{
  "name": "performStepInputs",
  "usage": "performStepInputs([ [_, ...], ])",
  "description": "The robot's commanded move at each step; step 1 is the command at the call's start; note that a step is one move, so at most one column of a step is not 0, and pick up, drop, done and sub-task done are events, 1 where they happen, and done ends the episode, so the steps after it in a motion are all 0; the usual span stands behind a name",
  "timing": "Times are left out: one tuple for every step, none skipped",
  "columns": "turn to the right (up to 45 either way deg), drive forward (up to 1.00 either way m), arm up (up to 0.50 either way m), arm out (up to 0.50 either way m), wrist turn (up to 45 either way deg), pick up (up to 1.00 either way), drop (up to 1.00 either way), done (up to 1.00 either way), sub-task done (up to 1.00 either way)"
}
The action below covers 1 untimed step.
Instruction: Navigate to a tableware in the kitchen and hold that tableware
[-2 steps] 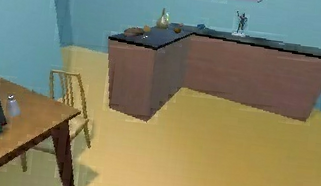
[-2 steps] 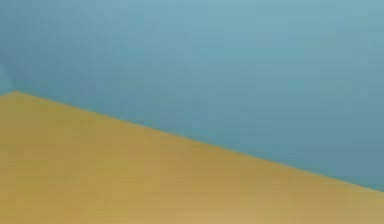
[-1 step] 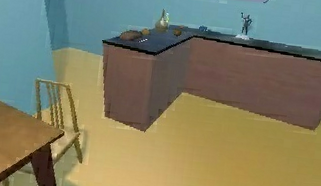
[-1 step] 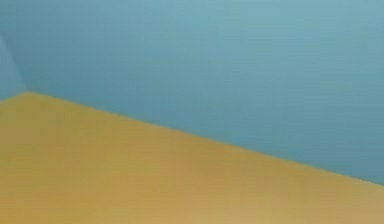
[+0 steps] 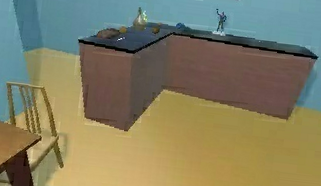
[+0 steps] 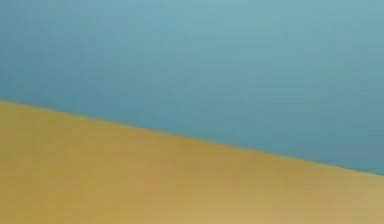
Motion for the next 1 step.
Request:
performStepInputs([
  [0.0,0.90,0.00,0.00,0.0,0.00,0.00,0.00,0.00],
])
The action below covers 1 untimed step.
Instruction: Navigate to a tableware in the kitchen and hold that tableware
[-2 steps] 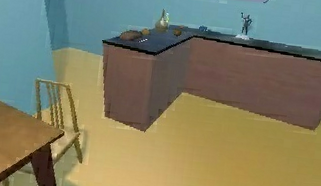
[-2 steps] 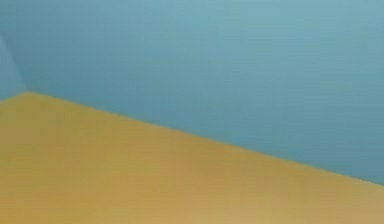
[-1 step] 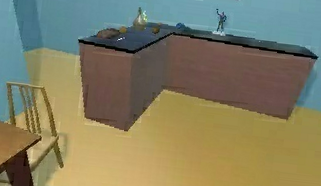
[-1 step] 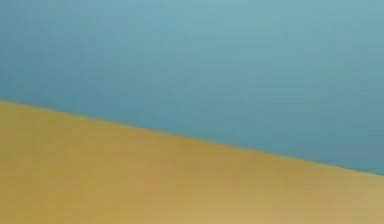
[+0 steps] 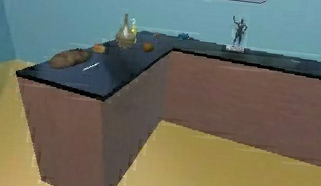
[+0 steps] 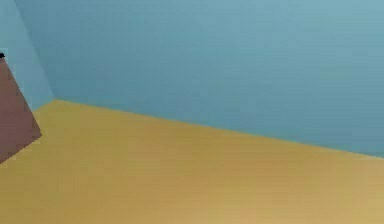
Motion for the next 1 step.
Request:
performStepInputs([
  [-21.0,0.00,0.00,0.00,0.0,0.00,0.00,0.00,0.00],
])
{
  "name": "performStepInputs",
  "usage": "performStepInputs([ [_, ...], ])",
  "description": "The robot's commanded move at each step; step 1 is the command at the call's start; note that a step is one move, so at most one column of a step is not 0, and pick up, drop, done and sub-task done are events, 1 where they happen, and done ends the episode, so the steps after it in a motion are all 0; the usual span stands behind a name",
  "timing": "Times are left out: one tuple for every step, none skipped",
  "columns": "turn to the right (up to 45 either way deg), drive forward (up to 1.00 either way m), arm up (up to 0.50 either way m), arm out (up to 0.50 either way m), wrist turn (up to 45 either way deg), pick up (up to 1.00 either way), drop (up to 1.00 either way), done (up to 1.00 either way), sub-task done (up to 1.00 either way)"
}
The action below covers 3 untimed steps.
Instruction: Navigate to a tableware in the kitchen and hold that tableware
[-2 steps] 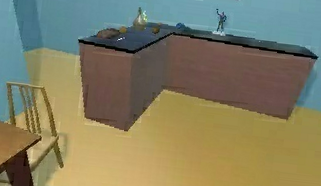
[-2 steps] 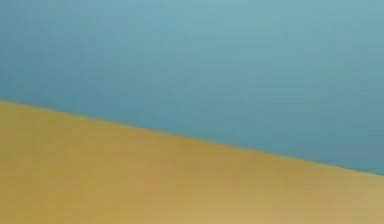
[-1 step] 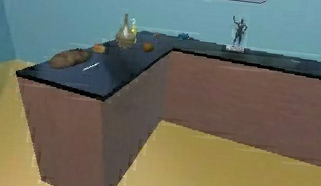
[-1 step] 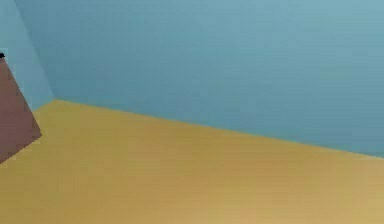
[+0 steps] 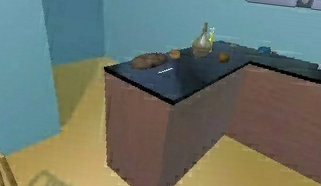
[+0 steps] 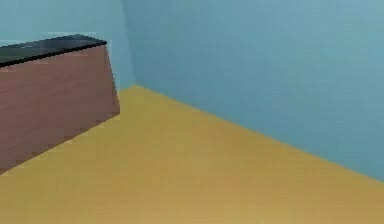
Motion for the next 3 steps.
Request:
performStepInputs([
  [0.0,0.45,0.00,0.00,0.0,0.00,0.00,0.00,0.00],
  [-12.0,0.00,0.00,0.00,0.0,0.00,0.00,0.00,0.00],
  [0.0,0.45,0.00,0.00,0.0,0.00,0.00,0.00,0.00],
])
